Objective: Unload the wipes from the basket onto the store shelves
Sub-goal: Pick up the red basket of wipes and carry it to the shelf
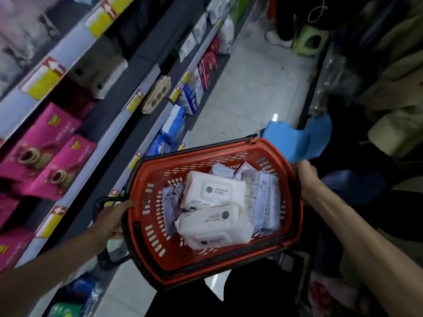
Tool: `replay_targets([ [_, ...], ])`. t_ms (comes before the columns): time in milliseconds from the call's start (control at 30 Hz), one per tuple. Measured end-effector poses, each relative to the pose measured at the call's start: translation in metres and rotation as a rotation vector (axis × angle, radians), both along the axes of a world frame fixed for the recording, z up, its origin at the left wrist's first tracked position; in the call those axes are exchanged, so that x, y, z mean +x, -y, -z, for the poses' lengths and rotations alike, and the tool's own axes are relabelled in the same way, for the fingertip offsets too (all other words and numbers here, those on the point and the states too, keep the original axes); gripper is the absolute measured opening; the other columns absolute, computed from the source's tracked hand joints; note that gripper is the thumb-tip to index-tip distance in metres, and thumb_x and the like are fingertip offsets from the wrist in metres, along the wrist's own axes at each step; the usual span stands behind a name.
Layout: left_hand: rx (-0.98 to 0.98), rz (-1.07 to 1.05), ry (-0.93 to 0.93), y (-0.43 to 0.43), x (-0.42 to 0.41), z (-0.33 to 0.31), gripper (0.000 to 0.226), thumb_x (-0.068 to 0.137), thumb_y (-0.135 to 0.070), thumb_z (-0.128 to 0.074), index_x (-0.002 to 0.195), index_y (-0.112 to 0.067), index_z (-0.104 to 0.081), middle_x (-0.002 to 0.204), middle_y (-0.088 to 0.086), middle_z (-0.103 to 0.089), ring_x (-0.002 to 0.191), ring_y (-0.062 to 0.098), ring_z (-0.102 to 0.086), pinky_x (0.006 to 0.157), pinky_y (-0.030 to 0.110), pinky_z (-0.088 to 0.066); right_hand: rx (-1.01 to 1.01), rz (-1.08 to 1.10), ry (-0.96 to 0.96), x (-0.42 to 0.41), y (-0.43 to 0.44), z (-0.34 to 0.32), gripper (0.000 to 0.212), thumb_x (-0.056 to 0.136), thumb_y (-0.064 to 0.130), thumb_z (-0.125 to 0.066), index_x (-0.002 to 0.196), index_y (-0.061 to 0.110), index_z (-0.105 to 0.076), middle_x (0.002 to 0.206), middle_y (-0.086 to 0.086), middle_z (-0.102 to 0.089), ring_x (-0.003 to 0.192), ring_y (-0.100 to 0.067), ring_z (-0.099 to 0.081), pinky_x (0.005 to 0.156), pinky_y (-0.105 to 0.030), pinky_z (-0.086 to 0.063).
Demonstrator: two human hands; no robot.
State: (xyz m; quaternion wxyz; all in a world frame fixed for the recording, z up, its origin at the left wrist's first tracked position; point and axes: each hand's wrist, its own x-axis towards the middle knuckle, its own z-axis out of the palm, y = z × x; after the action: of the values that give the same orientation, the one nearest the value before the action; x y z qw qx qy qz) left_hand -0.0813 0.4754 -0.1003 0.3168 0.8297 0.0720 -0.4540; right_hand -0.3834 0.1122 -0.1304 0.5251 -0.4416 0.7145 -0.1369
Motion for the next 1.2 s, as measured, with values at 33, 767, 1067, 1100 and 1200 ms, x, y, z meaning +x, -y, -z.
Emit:
replay_targets([
  [33,0.003,-0.015,-0.001,0.02,0.003,-0.002,0.036,0.092,-0.041,-0.072,0.092,-0.006,-0.077,0.071,0.013,-0.076,0.077,0.036,-0.071,0.086,0.053,-0.061,0.002,-0.019,0.003,0.01,0.024,-0.003,0.008,0.069,0.019,-0.051,0.063,0.016,-0.048,0.054,-0.001,-0.047,0.053,-0.019,-0.037,0.047,-0.025,-0.027],
  [767,-0.075,-0.615,-0.255,0.311,0.097,0.034,0.046,0.088,-0.051,-0.076,0.097,-0.007,-0.08,0.091,0.022,-0.079,0.093,0.043,-0.076,0.082,0.053,-0.063,-0.073,-0.454,-0.06,0.362,0.415,-0.053,0.022,0.085,0.0,-0.049,0.064,0.007,-0.051,0.04,-0.002,-0.044,0.032,-0.015,-0.039,0.031,-0.012,-0.022],
  [1067,-0.037,-0.908,-0.192,0.302,0.083,0.19,0.107,0.041,-0.096,-0.078,0.114,-0.017,-0.077,0.101,0.012,-0.081,0.088,0.037,-0.079,0.078,0.059,-0.063,-0.042,-0.822,-0.153,0.448,0.485,-0.032,0.016,0.082,0.007,-0.047,0.068,0.013,-0.052,0.068,-0.011,-0.05,0.058,-0.025,-0.045,0.059,-0.031,-0.038],
  [1100,-0.065,-0.951,-0.169,0.309,0.079,0.198,0.107,0.042,-0.096,-0.076,0.114,-0.018,-0.076,0.103,0.011,-0.08,0.088,0.037,-0.079,0.079,0.059,-0.063,-0.039,-0.853,-0.172,0.458,0.495,-0.021,0.014,0.081,0.009,-0.047,0.068,0.013,-0.053,0.071,-0.013,-0.053,0.061,-0.026,-0.048,0.061,-0.033,-0.04],
  [1200,-0.178,-1.149,-0.116,0.374,0.068,0.152,0.09,0.064,-0.088,-0.073,0.115,-0.014,-0.076,0.108,0.012,-0.079,0.091,0.036,-0.078,0.082,0.055,-0.063,-0.029,-0.962,-0.26,0.487,0.529,0.021,0.017,0.084,0.01,-0.048,0.069,0.011,-0.055,0.071,-0.016,-0.062,0.061,-0.027,-0.053,0.058,-0.035,-0.046],
])
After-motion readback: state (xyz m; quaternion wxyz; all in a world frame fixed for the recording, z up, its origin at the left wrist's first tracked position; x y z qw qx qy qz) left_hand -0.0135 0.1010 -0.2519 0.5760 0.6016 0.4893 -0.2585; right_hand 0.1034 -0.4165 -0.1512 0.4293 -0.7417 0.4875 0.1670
